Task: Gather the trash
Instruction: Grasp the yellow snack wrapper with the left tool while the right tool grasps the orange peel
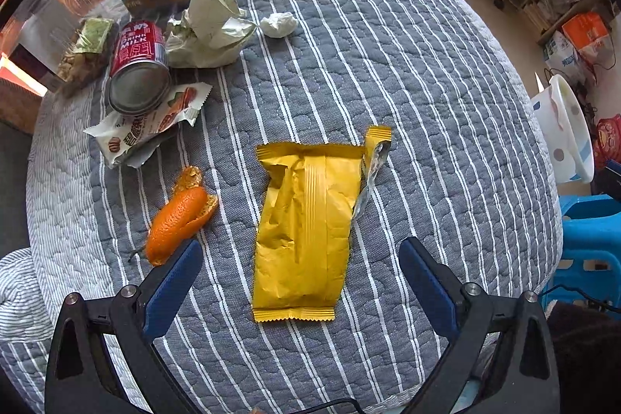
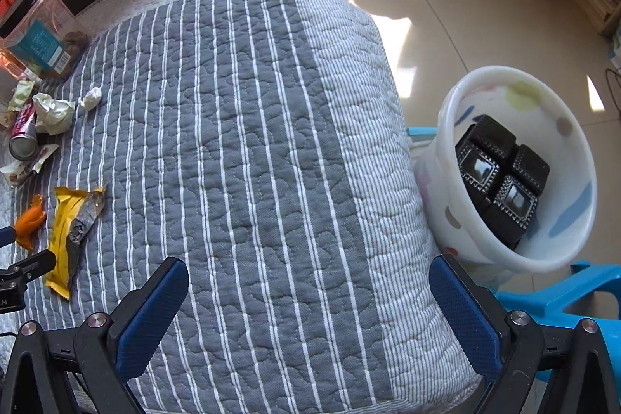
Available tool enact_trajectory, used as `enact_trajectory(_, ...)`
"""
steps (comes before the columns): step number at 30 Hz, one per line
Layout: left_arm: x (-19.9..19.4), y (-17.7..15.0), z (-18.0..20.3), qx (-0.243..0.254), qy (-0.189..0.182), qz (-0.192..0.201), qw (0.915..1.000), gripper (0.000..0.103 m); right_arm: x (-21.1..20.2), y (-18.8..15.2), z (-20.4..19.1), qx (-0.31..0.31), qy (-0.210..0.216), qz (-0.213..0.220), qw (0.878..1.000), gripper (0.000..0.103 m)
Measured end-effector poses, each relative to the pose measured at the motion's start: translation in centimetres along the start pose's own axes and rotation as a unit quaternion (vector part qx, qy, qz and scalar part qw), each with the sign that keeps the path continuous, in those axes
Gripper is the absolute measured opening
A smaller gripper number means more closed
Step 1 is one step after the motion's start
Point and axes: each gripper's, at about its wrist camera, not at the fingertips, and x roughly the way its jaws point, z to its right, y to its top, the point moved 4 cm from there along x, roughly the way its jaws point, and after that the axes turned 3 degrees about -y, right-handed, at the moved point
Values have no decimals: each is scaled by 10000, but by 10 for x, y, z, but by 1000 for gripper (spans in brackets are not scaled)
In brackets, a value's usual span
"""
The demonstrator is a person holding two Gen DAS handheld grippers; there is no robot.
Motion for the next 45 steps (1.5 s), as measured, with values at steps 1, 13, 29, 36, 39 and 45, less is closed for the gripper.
enact_trajectory(1, 4, 2, -1, -65, -64, -7, 10000, 101, 1, 0, -3, -18, 6, -16, 10000, 102)
enact_trajectory(13, 42, 10, 13, 49, 37, -229, 9997, 63, 11, 3, -20, -58, -31, -112, 9999, 102)
enact_trajectory(29, -64, -6, -59, -132, 241, 810, 9963, 43, 24, 19, -103, -501, 140, -140, 9985, 102)
enact_trajectory(36, -80, -23, -124, -814, 581, 913, 9908, 43, 40, 18, -182, -810, 562, -229, 9949, 102)
enact_trajectory(39, -84, -30, -146, -1047, 670, 899, 9882, 43, 50, 13, -218, -922, 771, -352, 9921, 102)
enact_trajectory(45, -84, -44, -172, -1187, 959, 772, 9853, 43, 70, 5, -278, -846, 1167, -519, 9882, 100)
